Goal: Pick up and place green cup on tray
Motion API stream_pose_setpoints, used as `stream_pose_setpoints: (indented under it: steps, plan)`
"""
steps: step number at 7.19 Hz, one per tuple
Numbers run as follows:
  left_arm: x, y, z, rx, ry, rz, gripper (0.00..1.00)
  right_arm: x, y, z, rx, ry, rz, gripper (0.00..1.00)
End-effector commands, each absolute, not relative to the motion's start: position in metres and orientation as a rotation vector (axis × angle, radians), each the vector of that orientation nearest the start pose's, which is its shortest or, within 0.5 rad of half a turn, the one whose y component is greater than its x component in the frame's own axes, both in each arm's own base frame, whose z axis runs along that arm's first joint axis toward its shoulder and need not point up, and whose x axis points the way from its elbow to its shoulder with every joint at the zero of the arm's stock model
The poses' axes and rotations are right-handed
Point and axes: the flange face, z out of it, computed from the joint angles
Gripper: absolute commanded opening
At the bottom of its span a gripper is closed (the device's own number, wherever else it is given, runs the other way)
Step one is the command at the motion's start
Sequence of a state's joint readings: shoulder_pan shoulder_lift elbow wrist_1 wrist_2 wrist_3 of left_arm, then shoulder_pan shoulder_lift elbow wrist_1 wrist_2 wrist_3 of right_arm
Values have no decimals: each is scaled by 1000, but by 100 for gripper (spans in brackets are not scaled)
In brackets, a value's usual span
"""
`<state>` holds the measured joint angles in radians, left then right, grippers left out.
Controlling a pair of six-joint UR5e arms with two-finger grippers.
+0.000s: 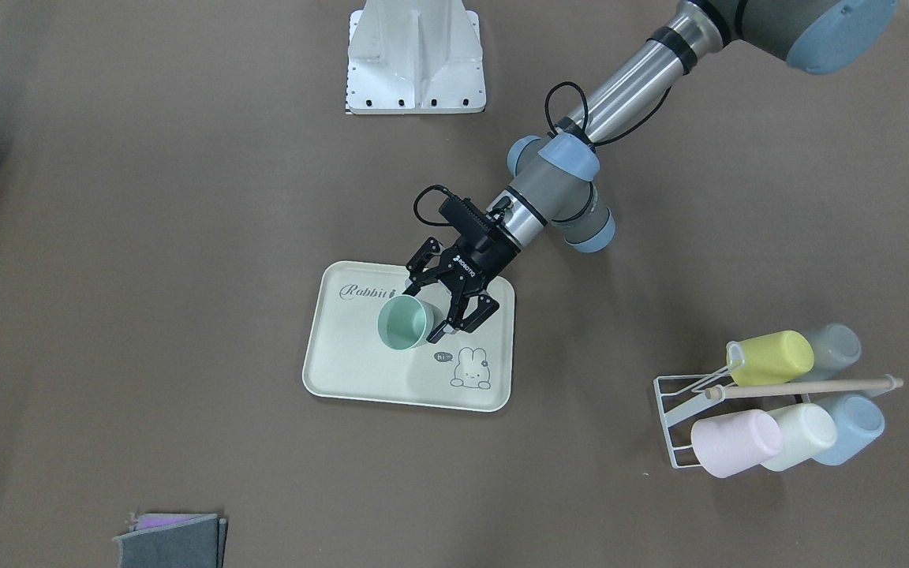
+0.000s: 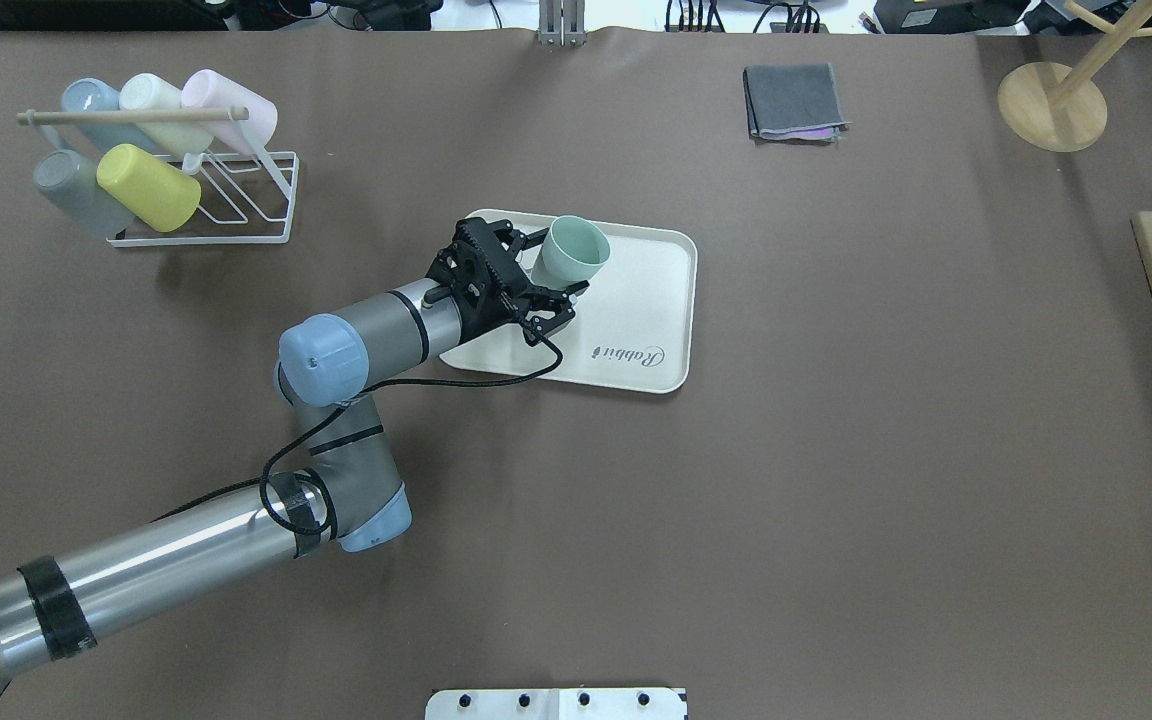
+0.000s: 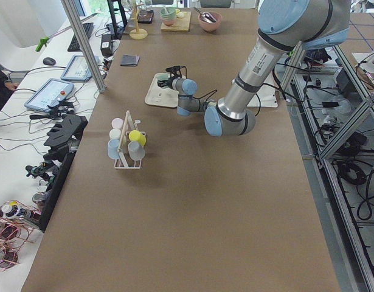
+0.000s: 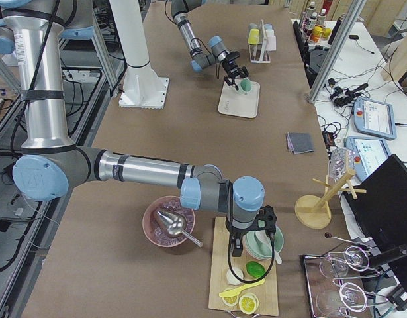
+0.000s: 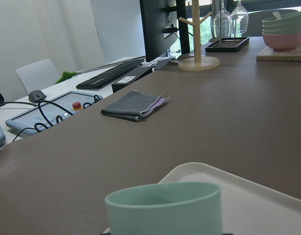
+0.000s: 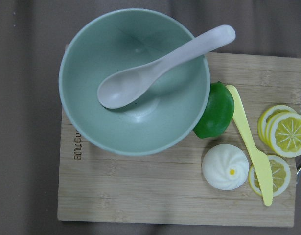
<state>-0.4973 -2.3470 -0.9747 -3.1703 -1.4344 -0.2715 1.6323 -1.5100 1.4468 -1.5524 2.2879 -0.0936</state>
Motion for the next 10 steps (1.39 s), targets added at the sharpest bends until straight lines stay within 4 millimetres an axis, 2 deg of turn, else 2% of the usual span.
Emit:
stream_pose_setpoints:
  steps: [1, 6, 7, 8, 10]
  plan:
    - [596, -493, 277, 1470, 1042, 454, 79, 99, -510, 690, 14, -713, -17, 100]
    - [595, -493, 276, 1471, 1047, 455, 81, 89, -512, 692, 2, -705, -37, 100]
    - [595, -493, 275, 1472, 1051, 454, 91, 89, -511, 693, 1, -705, -35, 100]
    - [595, -493, 275, 1471, 1052, 453, 97, 89, -512, 692, 4, -705, -36, 100]
    - [594, -492, 275, 1471, 1054, 454, 97, 89, -513, 687, 13, -706, -38, 100]
